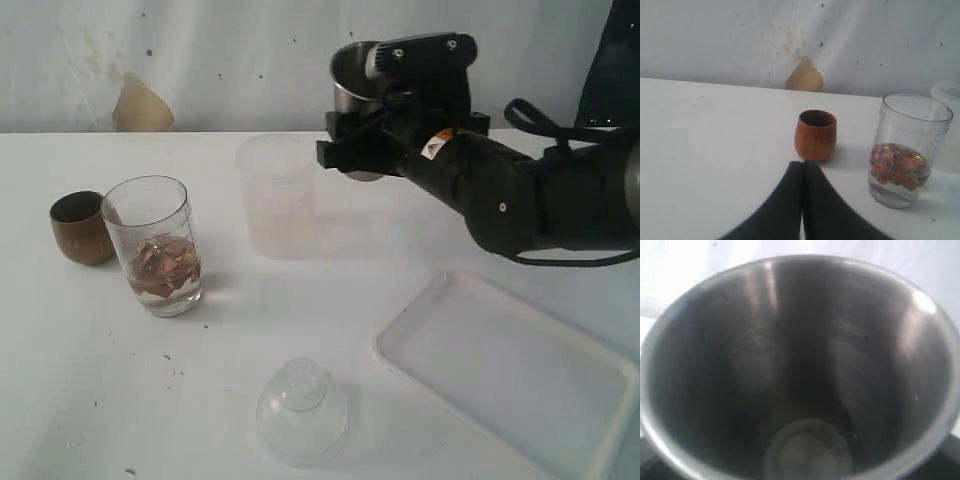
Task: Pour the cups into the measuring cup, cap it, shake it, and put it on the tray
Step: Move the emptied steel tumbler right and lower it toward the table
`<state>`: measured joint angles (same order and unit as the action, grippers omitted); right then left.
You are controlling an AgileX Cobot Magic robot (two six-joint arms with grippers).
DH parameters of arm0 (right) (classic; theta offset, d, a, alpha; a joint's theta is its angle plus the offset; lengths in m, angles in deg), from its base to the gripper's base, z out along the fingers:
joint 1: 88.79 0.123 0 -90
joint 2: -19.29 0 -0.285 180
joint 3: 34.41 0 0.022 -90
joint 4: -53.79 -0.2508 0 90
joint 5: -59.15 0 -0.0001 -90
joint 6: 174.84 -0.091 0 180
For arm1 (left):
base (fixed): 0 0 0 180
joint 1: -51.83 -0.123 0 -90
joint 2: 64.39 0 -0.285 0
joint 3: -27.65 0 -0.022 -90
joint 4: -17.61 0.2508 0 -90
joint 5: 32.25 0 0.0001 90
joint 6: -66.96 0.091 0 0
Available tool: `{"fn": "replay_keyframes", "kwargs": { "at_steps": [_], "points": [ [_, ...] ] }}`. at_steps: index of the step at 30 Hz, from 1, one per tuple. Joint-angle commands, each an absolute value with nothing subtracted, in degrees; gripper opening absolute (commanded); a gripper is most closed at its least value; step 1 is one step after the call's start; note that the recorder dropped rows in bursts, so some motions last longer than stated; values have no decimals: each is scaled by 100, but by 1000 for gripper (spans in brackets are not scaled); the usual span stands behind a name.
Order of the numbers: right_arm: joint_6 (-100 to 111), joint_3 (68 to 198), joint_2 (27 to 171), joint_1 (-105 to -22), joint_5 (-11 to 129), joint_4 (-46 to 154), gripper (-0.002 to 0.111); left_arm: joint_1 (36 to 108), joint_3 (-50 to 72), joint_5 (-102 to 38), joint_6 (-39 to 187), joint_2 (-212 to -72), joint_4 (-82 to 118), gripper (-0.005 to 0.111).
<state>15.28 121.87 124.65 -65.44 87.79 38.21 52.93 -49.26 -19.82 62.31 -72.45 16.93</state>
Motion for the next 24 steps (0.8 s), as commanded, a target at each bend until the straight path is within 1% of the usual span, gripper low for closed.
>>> {"fn": "replay_keyframes", "kwargs": {
  "at_steps": [1, 5, 8, 15, 21, 22, 24],
  "points": [
    [1858, 12103, 12440, -7046, 8997, 3828, 0, 5330, -4957, -2027, 6230, -7218, 1717, 0],
    [1957, 12103, 12697, -7404, 9319, 3841, 0, 5330, -4957, -2027, 6230, -7218, 1717, 0],
    [1957, 12202, 13295, -7694, 9863, 3841, 0, 5330, -4957, -2027, 6230, -7218, 1717, 0],
    [1881, 12962, 14586, -7803, 9958, 3841, 0, 5330, -4957, -2027, 6230, -7218, 1730, 0],
    [1773, 13124, 15061, -7803, 9958, 3841, 0, 5330, -4957, -2027, 6230, -7218, 1729, 0],
    [1698, 13124, 15090, -7803, 9904, 3841, 2, 5330, -4957, -2027, 6230, -7218, 1729, 0],
    [1604, 13124, 15117, -7803, 9870, 3841, 12, 5330, -4957, -2027, 6230, -7218, 1729, 0]
  ]
}}
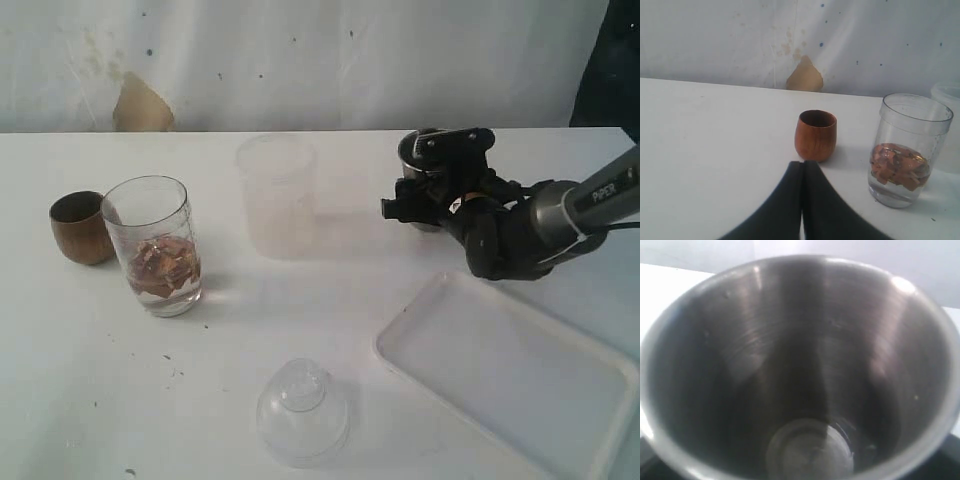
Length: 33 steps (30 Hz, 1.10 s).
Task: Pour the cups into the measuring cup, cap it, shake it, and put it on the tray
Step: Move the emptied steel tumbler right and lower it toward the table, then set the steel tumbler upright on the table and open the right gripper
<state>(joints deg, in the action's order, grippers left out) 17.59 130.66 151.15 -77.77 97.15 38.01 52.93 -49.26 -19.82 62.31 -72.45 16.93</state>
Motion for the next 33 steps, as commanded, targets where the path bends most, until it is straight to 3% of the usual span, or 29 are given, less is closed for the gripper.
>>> {"fn": "replay_keyframes", "kwargs": {
  "at_steps": [1, 7, 10, 33],
  "points": [
    [1554, 13124, 15127, -7803, 9813, 3841, 19, 5330, -4957, -2027, 6230, -7218, 1729, 0],
    [1541, 13124, 15104, -7803, 9600, 3841, 68, 5330, -4957, -2027, 6230, -7218, 1729, 0],
    [1541, 13124, 15020, -7803, 9346, 3841, 86, 5330, -4957, -2027, 6230, -7218, 1729, 0],
    [1541, 12802, 13328, -7803, 6542, 3776, 88, 5330, -4957, -2027, 6230, -7218, 1729, 0]
  ]
}}
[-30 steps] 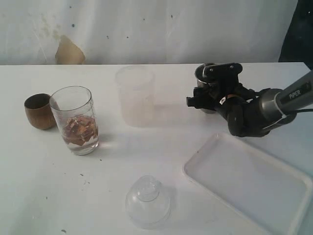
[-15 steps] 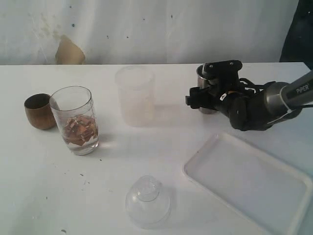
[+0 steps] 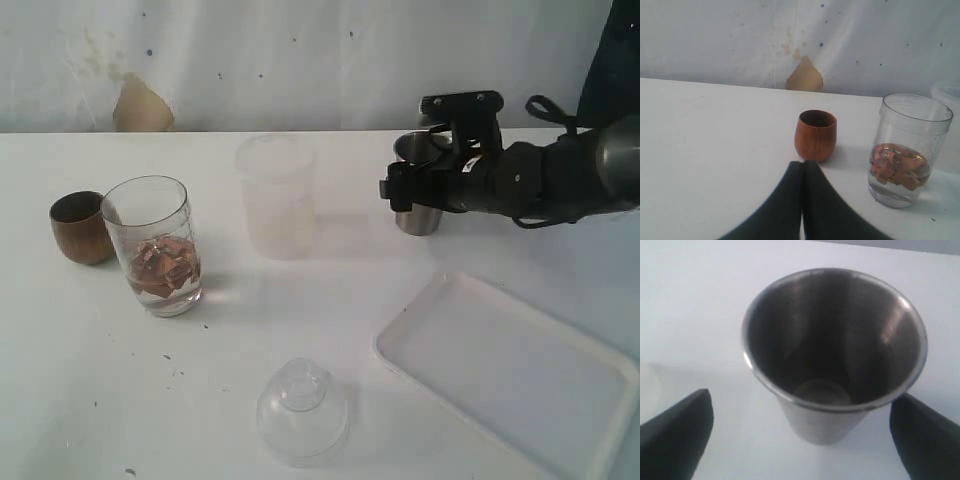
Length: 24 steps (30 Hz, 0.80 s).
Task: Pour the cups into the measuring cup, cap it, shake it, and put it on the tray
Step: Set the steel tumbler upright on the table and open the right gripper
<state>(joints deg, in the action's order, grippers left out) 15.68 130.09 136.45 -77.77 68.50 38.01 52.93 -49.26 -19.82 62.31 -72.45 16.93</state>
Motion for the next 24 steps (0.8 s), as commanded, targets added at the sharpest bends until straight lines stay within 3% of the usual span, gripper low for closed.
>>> {"fn": "replay_keyframes", "kwargs": {
  "at_steps": [1, 4, 7, 9, 15, 24],
  "points": [
    [1541, 12730, 13243, -7803, 6476, 3776, 88, 5330, -4957, -2027, 6230, -7218, 1729, 0],
    [1529, 12517, 13011, -7803, 6258, 3776, 88, 5330, -4957, -2027, 6230, -7218, 1729, 0],
    [1529, 12369, 12824, -7803, 5915, 3776, 79, 5330, -4957, -2027, 6230, -7218, 1729, 0],
    [1529, 12289, 12716, -7803, 5676, 3776, 66, 5330, -4957, -2027, 6230, -7218, 1729, 0],
    [1539, 12020, 12513, -7924, 4994, 4228, 1, 5330, -4957, -2027, 6230, -7218, 1729, 0],
    [1516, 11473, 11828, -8658, 4625, 4165, 0, 5330, -4957, -2027, 6230, -7218, 1729, 0]
  ]
}}
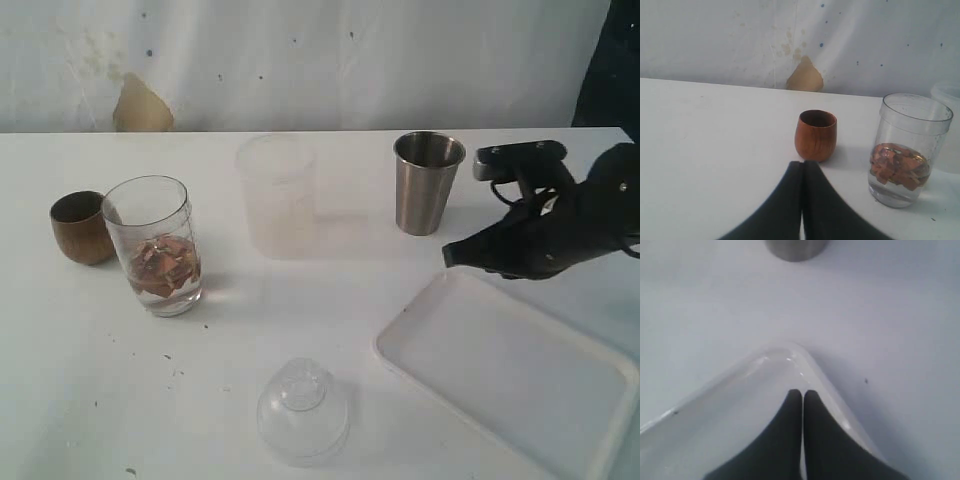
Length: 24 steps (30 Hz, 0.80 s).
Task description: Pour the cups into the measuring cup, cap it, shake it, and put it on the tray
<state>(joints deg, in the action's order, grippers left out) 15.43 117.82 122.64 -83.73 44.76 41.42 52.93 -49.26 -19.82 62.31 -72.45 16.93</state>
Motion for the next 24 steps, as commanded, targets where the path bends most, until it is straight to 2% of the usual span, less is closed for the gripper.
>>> {"fn": "replay_keyframes", "kwargs": {
  "at_steps": [1, 11, 24],
  "points": [
    [1505, 11371, 11697, -8690, 4748, 4152, 0, 5330, -4957, -2027, 6230, -7218, 1729, 0],
    [1391, 9656, 9446, -8720, 6579, 4034, 0, 5330, -4957, -2027, 6230, -7218, 1729, 0],
    [1391, 7933, 6783, -8720, 6785, 4034, 0, 5330, -4957, -2027, 6230, -7218, 1729, 0]
  ]
}}
